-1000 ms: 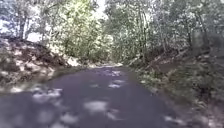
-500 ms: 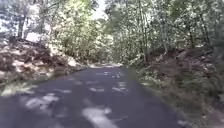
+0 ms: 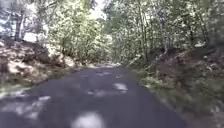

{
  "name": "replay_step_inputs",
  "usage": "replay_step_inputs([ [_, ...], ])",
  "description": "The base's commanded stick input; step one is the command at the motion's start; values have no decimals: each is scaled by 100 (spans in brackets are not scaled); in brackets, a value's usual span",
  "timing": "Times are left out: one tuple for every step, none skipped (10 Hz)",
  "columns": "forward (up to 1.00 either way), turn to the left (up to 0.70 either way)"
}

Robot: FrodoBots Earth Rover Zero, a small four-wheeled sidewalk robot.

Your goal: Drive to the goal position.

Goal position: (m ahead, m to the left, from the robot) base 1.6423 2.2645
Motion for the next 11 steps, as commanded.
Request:
replay_step_inputs([
  [45, 0],
  [45, 0],
  [45, 0],
  [45, 0],
  [45, 0],
  [45, 0],
  [45, 0],
  [45, 0],
  [45, 0],
  [45, 0],
  [45, 0],
])
